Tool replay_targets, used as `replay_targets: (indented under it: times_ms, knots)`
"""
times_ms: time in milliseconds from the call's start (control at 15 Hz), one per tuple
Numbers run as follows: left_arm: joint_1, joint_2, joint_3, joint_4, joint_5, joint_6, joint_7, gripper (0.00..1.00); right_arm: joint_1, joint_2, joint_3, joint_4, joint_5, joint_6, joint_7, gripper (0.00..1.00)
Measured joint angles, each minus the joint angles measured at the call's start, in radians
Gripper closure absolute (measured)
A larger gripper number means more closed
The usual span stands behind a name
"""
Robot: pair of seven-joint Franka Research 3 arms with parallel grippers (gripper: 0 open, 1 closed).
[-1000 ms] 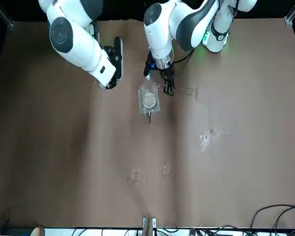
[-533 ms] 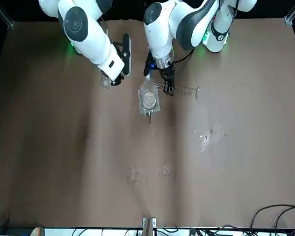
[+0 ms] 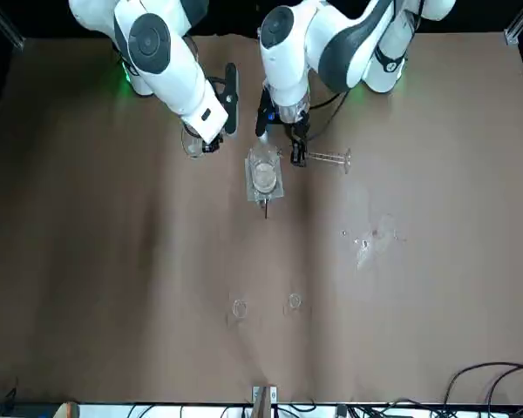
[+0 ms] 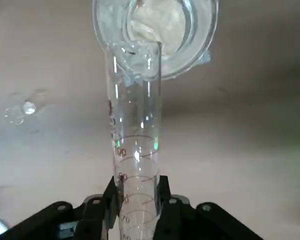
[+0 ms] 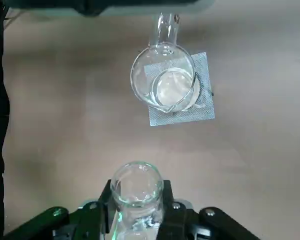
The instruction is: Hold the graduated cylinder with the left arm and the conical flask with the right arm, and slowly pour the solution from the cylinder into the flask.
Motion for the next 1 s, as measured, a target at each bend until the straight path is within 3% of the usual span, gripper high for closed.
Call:
replay_targets:
  times_ms: [600, 1000]
  knots:
    - [0.133, 0.0, 0.0, 0.011, -0.328, 0.094, 0.177, 0.66, 0.06, 0.021, 0.001, 0.007, -0.06, 0.017, 0.063, 0.61]
    - [0.301, 0.001, 0.001, 0.009, -0.731, 0.107, 0.491, 0.66, 0.097, 0.046, 0.001, 0.012, -0.115, 0.037, 0.102, 0.61]
